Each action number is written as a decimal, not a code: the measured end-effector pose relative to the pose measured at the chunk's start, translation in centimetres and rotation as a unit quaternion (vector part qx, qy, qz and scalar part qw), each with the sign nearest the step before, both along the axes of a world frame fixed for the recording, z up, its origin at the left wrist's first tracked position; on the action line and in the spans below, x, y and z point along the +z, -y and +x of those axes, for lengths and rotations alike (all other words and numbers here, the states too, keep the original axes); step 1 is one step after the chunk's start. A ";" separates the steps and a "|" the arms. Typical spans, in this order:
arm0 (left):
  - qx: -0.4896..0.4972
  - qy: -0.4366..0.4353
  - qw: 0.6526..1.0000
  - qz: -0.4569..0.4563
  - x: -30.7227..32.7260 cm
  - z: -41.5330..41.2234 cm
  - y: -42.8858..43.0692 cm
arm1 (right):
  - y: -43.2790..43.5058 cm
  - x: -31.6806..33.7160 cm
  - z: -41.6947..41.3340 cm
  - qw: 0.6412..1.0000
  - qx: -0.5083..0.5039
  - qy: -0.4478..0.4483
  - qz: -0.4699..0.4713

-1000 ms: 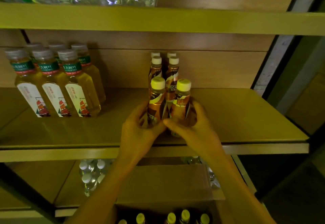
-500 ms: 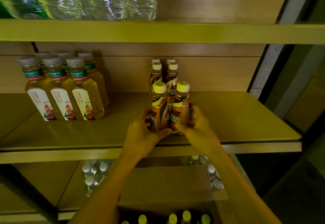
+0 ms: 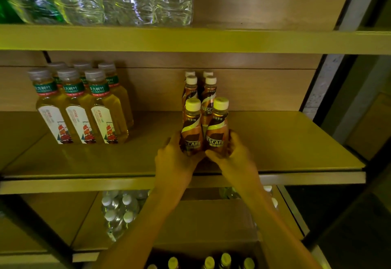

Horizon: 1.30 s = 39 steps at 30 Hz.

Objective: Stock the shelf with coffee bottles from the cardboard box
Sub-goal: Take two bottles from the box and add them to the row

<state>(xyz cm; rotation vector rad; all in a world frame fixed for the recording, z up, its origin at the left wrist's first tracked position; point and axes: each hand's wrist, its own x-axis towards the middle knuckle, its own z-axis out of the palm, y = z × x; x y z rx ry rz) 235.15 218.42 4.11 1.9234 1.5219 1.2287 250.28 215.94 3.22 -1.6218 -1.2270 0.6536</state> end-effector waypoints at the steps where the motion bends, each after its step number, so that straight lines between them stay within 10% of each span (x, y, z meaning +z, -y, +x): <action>1: 0.015 -0.010 1.000 0.000 0.1 0.2 -0.1 | -0.3 -0.1 0.2 1.000 0.000 0.007 0.000; 39: -0.004 -0.038 0.995 -0.089 1.4 2.5 -8.8 | -9.2 2.1 2.5 0.993 0.073 0.067 -0.064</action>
